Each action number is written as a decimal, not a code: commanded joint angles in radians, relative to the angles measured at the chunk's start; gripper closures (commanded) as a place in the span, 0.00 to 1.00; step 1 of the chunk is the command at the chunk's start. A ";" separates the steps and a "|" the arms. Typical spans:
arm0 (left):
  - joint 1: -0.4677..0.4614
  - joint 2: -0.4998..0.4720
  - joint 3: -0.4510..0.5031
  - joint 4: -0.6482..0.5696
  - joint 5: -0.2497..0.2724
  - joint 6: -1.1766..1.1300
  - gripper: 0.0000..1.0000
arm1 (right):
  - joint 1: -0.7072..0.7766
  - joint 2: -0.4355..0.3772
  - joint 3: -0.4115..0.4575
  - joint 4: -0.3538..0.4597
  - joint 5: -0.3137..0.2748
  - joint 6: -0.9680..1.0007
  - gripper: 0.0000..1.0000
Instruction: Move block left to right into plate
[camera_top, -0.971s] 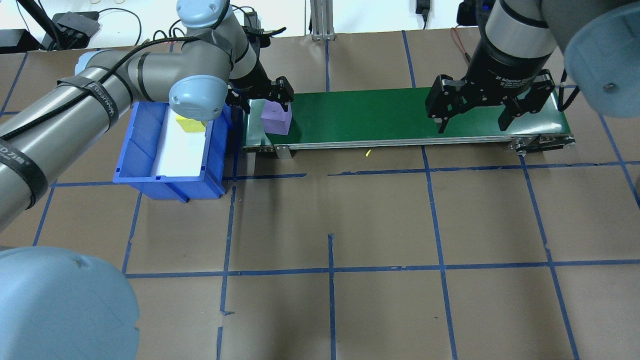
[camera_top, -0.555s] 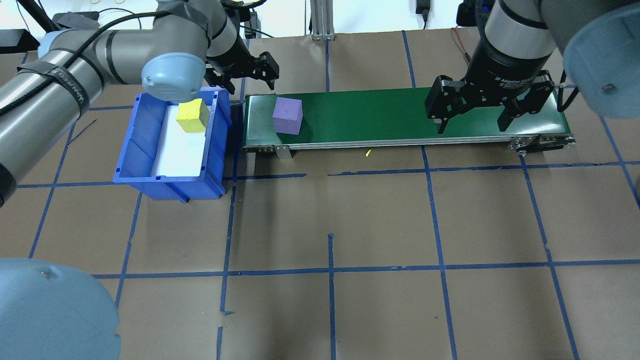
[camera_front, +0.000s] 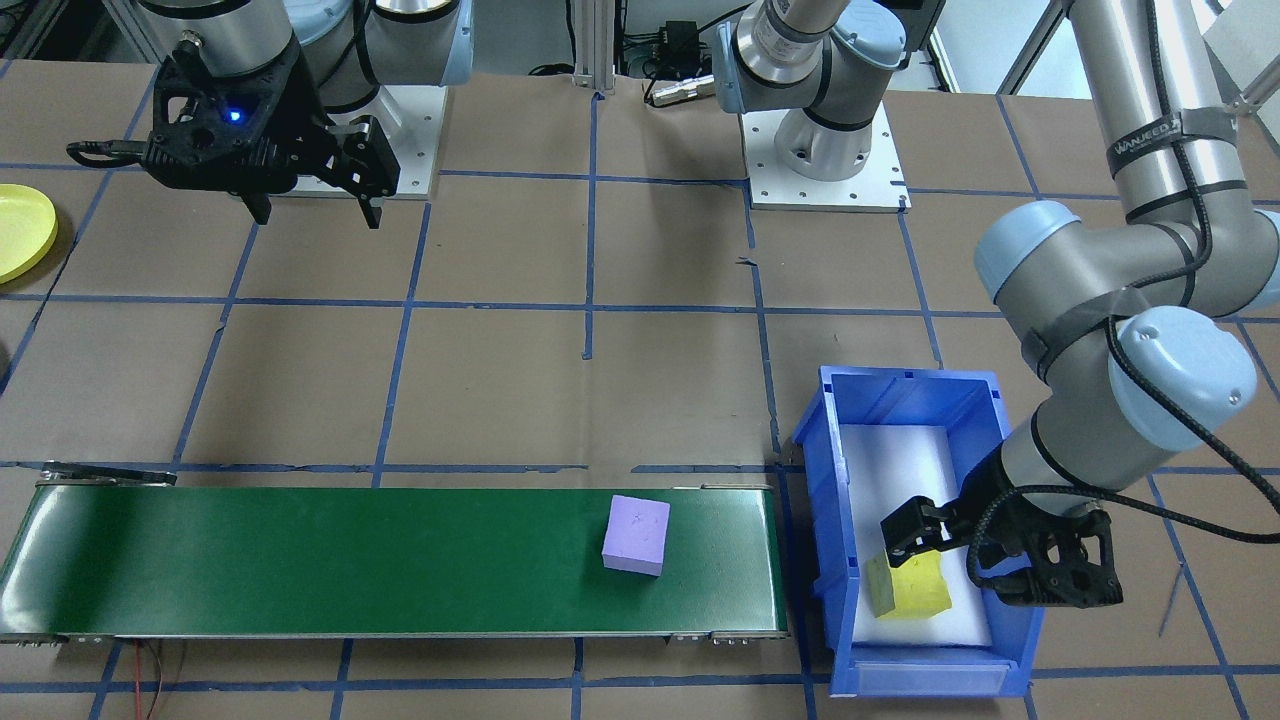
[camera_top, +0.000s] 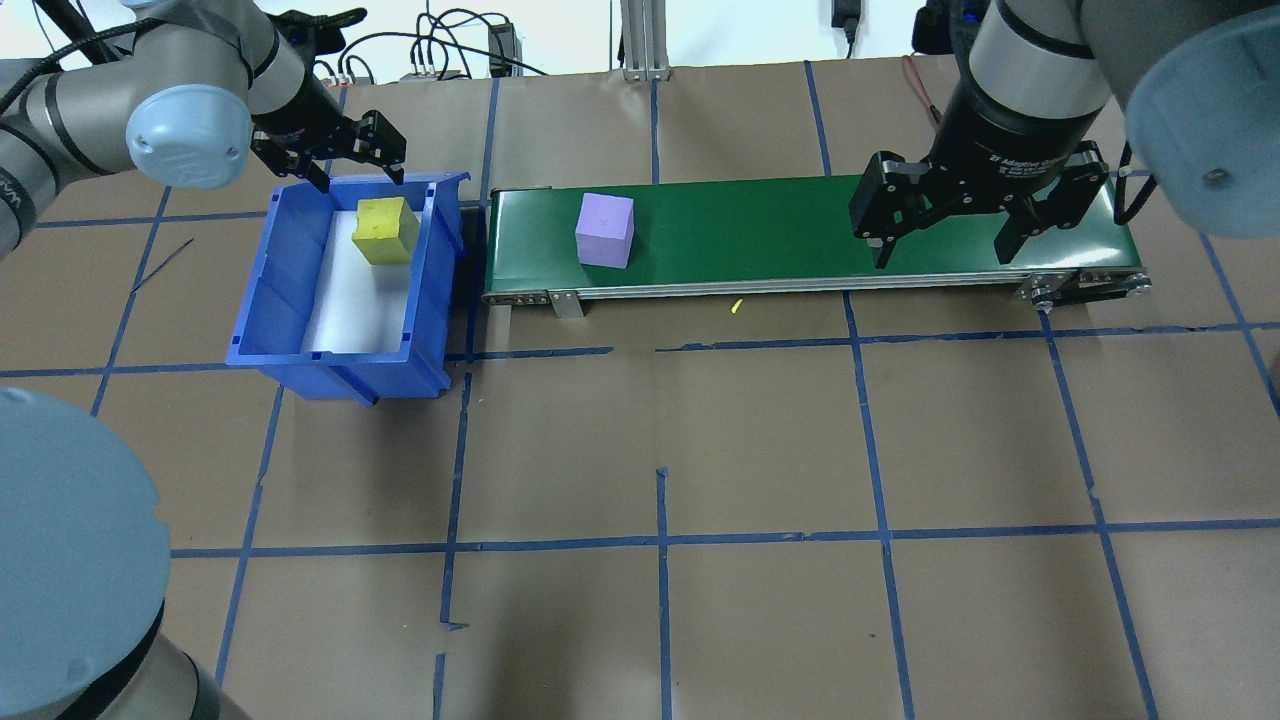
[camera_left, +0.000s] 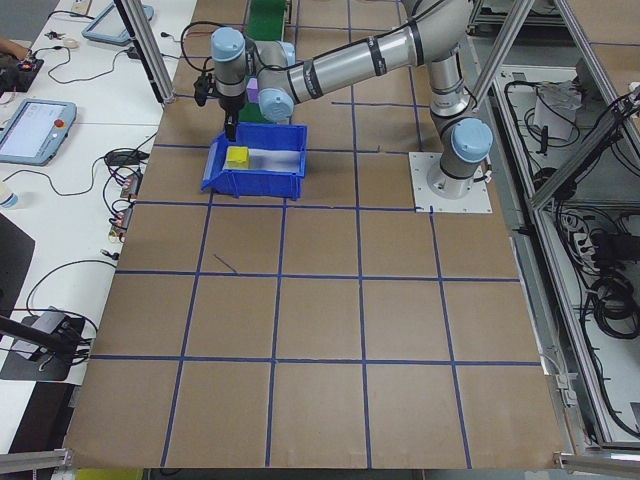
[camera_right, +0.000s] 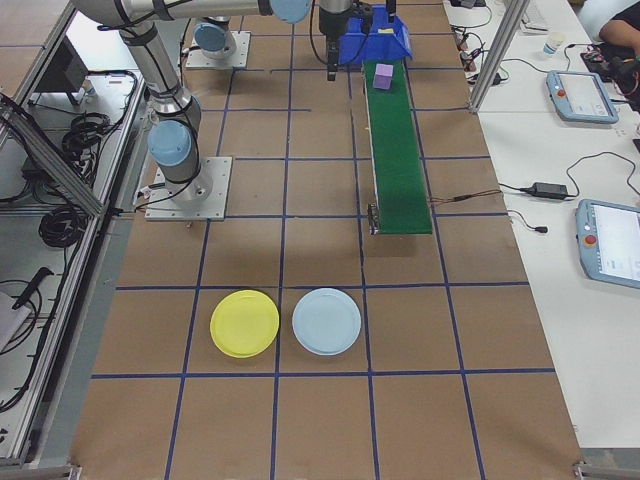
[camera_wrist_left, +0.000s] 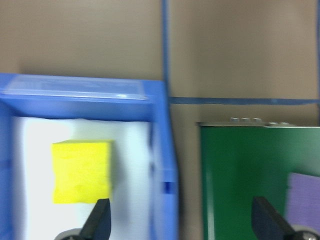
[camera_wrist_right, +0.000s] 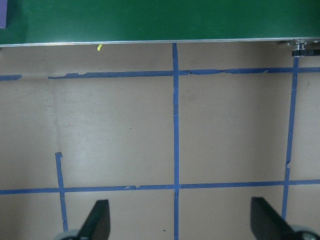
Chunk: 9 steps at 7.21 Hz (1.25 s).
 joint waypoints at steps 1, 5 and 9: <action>0.015 -0.033 -0.058 0.007 0.000 0.020 0.00 | 0.000 0.000 0.000 0.000 0.000 0.000 0.00; 0.015 -0.073 -0.072 0.056 -0.009 0.027 0.08 | 0.000 0.000 0.000 0.000 0.000 0.000 0.00; 0.015 -0.082 -0.065 0.140 -0.014 0.039 0.74 | 0.000 0.000 0.000 0.000 0.000 0.000 0.00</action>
